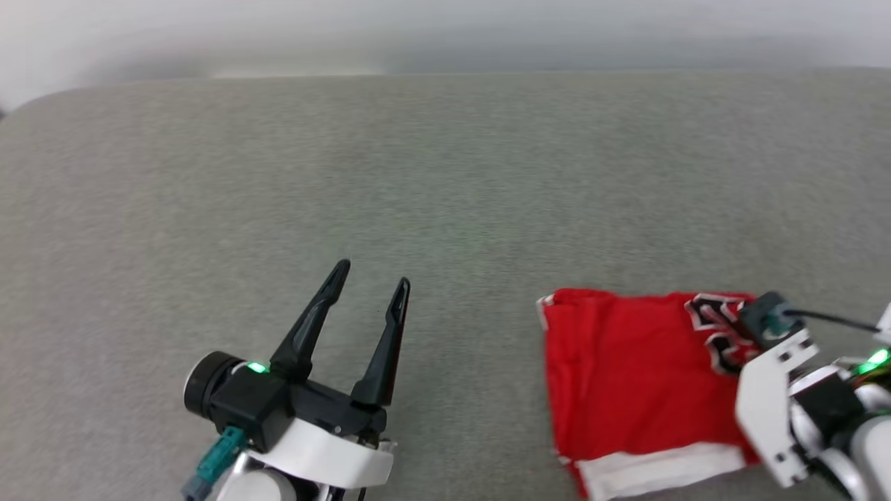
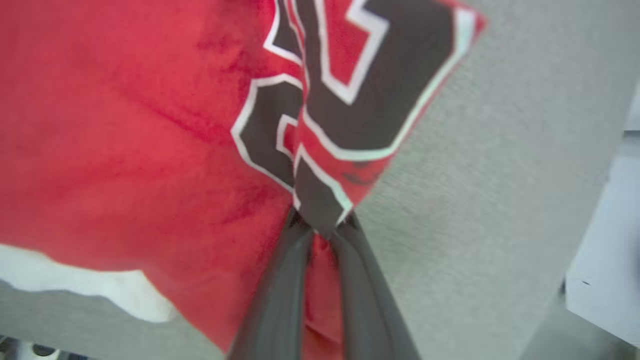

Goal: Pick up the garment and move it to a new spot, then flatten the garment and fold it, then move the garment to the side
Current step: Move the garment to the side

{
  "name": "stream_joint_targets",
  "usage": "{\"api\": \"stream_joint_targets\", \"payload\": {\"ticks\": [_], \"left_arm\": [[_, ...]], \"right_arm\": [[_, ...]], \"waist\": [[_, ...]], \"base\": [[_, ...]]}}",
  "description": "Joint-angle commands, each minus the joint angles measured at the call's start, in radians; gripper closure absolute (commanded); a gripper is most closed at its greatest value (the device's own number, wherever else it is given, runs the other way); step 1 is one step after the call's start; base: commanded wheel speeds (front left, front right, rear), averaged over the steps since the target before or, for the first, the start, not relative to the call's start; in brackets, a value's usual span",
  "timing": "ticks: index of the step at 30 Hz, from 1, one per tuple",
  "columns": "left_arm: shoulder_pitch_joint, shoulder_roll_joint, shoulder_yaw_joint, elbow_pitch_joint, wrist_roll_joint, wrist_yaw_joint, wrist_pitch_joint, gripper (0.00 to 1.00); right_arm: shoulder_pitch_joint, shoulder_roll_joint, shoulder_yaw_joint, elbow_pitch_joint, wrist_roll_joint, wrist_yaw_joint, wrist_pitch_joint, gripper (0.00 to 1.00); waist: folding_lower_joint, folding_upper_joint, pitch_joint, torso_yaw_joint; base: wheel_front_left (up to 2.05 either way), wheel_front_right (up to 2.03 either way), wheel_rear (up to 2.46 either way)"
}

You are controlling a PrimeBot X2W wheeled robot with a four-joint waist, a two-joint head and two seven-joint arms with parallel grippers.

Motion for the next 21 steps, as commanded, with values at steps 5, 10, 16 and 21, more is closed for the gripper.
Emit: {"api": "stream_joint_targets", "payload": {"ticks": [5, 10, 16, 21], "left_arm": [[-0.062, -0.015, -0.009, -0.033, -0.008, -0.002, -0.002, 0.00], [-0.130, 0.002, -0.053, -0.056, 0.012, -0.001, -0.002, 0.00], [-0.229, 0.041, -0.120, -0.098, 0.039, -0.002, -0.002, 0.00], [-0.307, 0.071, -0.159, -0.130, 0.056, -0.001, -0.002, 0.00]], "right_arm": [[-0.084, -0.210, 0.042, -0.030, -0.008, -0.001, -0.045, 1.00], [-0.143, -0.338, -0.011, 0.012, 0.031, -0.001, -0.094, 1.00], [-0.196, -0.384, -0.104, 0.143, 0.026, -0.001, -0.219, 1.00], [-0.247, -0.389, -0.161, 0.278, -0.025, -0.002, -0.351, 1.00]], "waist": [[0.0000, 0.0000, 0.066, -0.152], [0.0000, 0.0000, 0.149, -0.229], [0.0000, 0.0000, 0.260, -0.285], [0.0000, 0.0000, 0.339, -0.302]], "base": [[0.00, 0.00, 0.00], [0.00, 0.00, 0.00], [0.00, 0.00, 0.00], [0.00, 0.00, 0.00]]}}
